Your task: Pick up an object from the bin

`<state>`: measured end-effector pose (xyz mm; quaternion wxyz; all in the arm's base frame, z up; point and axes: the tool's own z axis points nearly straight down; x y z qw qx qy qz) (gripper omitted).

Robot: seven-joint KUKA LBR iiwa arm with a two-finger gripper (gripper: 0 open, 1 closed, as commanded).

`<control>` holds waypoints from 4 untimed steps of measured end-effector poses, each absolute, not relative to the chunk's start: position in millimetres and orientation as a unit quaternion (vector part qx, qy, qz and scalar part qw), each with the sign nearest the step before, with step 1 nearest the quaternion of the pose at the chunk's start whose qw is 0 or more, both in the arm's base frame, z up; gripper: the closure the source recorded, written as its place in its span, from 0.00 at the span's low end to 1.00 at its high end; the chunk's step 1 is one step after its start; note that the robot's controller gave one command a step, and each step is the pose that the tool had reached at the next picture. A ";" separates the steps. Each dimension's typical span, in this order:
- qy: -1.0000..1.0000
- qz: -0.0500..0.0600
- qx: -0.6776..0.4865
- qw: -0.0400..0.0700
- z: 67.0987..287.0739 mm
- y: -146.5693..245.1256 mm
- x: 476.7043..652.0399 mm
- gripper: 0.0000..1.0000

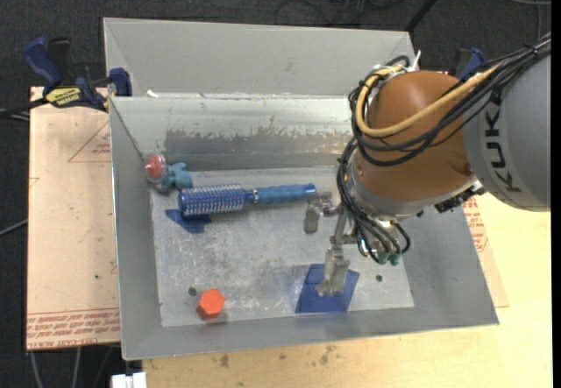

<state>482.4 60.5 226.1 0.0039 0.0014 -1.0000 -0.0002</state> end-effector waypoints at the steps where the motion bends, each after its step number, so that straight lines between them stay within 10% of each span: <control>1: -1.000 -0.001 0.017 -0.003 67.6 50.7 488.0 0.00; 2: -0.996 -0.001 -0.091 -0.001 100.0 59.8 483.2 0.00; 3: -0.990 0.000 0.144 -0.001 108.8 49.4 495.9 0.00; 4: -0.942 0.001 0.334 -0.010 72.4 54.7 485.5 0.00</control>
Offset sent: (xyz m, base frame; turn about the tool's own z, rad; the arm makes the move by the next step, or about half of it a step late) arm 0.0038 -0.0106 -0.1561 -0.0326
